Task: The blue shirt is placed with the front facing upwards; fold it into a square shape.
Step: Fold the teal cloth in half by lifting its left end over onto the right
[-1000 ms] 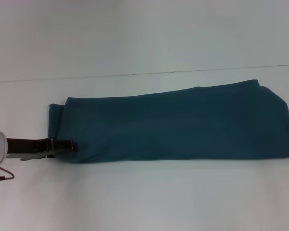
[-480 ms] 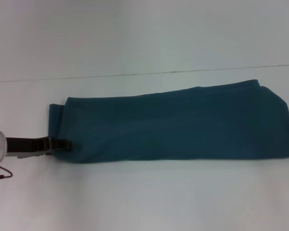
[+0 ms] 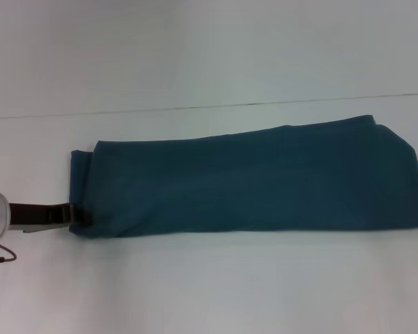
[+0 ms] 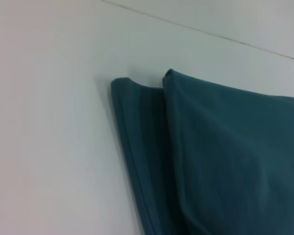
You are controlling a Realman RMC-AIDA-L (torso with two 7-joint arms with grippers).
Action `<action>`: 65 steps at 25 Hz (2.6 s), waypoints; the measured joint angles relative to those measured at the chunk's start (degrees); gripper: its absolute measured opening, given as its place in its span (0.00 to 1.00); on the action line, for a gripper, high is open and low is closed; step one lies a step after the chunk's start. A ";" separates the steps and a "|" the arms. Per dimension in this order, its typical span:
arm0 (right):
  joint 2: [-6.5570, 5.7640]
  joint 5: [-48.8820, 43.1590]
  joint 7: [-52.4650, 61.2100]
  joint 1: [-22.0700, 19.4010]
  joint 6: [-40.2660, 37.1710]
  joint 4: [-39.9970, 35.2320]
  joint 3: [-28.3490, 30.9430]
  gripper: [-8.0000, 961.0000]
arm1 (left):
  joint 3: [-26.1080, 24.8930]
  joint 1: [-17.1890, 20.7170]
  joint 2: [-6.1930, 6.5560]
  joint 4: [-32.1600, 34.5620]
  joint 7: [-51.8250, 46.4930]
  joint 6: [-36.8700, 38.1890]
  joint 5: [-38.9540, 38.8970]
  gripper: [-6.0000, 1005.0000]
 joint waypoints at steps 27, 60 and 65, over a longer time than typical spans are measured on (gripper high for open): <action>0.09 -0.08 -0.08 0.00 -0.01 0.00 -0.10 0.03 | 0.33 0.23 0.10 0.19 0.15 0.72 0.12 0.04; 0.11 -0.07 -0.18 0.52 0.83 0.00 -0.45 0.03 | -0.09 3.44 0.46 3.91 -0.24 3.15 0.42 0.09; 0.17 -0.07 -0.17 0.50 0.89 0.00 -0.45 0.03 | -0.10 3.51 0.40 3.98 -0.20 3.21 0.42 0.10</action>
